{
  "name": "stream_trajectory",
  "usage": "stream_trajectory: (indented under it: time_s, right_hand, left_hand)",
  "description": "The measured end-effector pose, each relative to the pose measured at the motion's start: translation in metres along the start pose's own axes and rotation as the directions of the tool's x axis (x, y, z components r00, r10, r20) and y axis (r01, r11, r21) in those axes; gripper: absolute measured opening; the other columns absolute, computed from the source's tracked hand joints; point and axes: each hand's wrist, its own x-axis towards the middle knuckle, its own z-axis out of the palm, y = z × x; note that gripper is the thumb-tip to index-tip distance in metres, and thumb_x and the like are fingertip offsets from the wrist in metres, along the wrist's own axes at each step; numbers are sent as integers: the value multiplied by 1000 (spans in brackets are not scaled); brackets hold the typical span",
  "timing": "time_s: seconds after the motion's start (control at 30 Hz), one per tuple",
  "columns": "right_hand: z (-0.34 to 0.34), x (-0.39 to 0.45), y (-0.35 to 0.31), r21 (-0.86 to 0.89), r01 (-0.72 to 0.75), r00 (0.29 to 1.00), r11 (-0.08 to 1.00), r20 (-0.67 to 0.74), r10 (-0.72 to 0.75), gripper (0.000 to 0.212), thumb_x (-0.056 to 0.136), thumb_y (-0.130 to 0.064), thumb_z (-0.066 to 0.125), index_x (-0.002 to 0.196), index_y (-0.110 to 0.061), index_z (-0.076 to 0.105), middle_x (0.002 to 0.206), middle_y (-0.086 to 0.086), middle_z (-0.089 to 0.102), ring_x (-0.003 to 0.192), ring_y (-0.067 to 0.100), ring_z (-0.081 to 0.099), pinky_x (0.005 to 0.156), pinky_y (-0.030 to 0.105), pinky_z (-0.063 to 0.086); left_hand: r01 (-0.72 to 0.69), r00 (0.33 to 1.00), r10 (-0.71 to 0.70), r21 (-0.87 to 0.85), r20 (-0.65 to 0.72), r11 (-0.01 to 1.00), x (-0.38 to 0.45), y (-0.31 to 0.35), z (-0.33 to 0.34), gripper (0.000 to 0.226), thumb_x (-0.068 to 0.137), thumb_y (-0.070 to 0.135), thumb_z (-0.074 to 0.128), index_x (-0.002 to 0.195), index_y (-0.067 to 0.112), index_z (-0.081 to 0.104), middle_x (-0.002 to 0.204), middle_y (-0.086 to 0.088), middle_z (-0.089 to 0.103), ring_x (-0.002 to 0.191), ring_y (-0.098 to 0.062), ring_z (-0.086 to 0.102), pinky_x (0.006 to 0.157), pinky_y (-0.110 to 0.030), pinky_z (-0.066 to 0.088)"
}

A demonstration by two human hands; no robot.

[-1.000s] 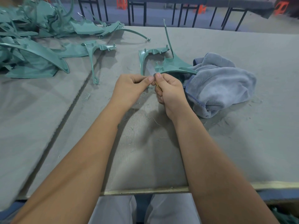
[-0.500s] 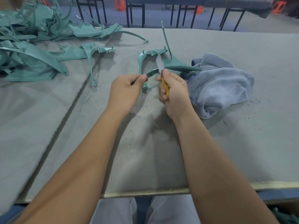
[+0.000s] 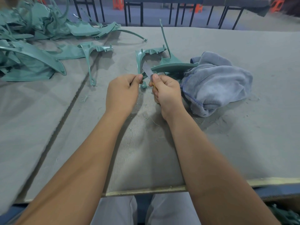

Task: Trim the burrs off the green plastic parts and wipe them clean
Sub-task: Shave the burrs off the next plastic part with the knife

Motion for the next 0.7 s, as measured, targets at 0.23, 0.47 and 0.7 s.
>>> stream_trajectory:
  time_s: [0.23, 0.47, 0.7]
  right_hand:
    - [2, -2, 2, 32, -4, 998, 999, -68, 6, 37, 100, -14, 50, 63, -10, 55, 41, -8, 36, 39, 3, 28, 41, 15, 26]
    - [3, -4, 0, 44, 2, 993, 999, -116, 3, 38, 99, -14, 51, 61, -11, 54, 44, -6, 37, 42, 6, 28, 45, 19, 26]
    - [3, -5, -3, 142, 5, 995, 990, -104, 10, 38, 100, -13, 49, 63, -9, 52, 43, -8, 36, 39, 5, 27, 41, 18, 25]
  left_hand:
    - [-67, 997, 73, 133, -39, 989, -2, 0, 2, 40, 99, 38, 49, 81, 9, 69, 46, 4, 40, 48, -10, 39, 49, -28, 30]
    - [-161, 981, 184, 295, -52, 942, -4, 6, 3, 42, 101, 39, 45, 81, 8, 67, 58, -2, 51, 58, -24, 48, 52, -36, 34]
    - [-200, 969, 237, 360, -62, 911, -5, 9, 3, 44, 102, 38, 43, 80, 8, 66, 60, -1, 49, 59, -25, 47, 52, -35, 32]
